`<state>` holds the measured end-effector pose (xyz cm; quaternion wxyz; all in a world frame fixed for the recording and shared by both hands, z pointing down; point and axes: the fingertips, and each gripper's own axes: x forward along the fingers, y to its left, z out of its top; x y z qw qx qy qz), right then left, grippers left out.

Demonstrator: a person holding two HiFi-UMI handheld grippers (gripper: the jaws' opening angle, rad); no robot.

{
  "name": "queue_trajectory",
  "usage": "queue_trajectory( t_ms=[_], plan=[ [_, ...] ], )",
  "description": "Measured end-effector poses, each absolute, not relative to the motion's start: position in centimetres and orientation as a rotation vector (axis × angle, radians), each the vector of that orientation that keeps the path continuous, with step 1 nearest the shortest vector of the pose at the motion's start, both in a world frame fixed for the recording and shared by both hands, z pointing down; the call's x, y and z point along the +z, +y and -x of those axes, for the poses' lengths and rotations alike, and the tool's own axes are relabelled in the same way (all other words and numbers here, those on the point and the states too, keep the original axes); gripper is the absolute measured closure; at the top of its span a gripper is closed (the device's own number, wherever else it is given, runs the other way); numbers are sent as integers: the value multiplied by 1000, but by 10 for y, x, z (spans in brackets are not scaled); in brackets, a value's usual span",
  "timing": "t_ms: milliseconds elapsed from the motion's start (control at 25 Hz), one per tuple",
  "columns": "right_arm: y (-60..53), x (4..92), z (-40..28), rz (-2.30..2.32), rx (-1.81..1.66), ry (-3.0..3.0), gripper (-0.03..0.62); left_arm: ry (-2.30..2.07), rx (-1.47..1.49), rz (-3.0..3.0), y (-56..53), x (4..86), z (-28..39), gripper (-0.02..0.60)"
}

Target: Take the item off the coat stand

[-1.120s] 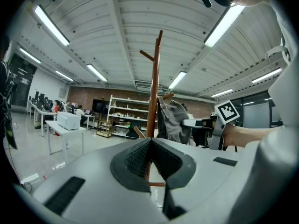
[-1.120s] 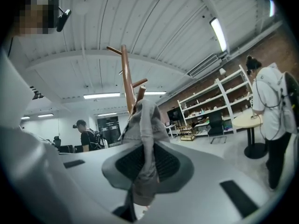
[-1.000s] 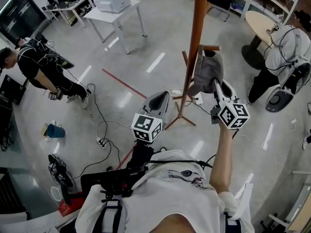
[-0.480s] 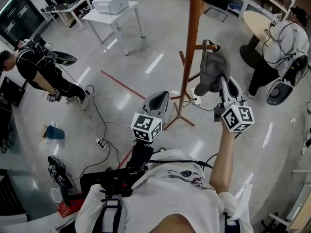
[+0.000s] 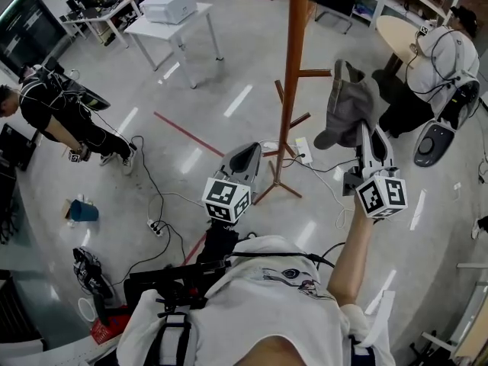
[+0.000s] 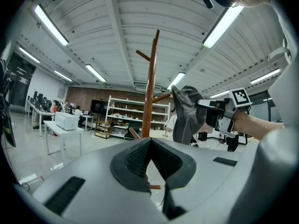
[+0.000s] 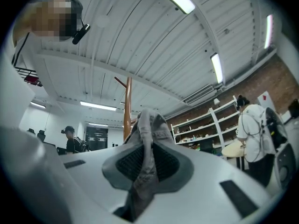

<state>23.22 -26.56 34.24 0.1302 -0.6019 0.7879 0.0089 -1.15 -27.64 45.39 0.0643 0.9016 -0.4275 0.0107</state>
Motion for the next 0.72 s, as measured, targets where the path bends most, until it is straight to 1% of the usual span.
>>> queue_trajectory(
  t_ms=[200,720],
  plan=[
    [-246,360,-247,1804,-4,2275,545,-1296,33,-2722,-279,454,7,589],
    [-216,399,-257,1833,-69,2251,545,-1346,36,-2697,-289,452,13,589]
  ],
)
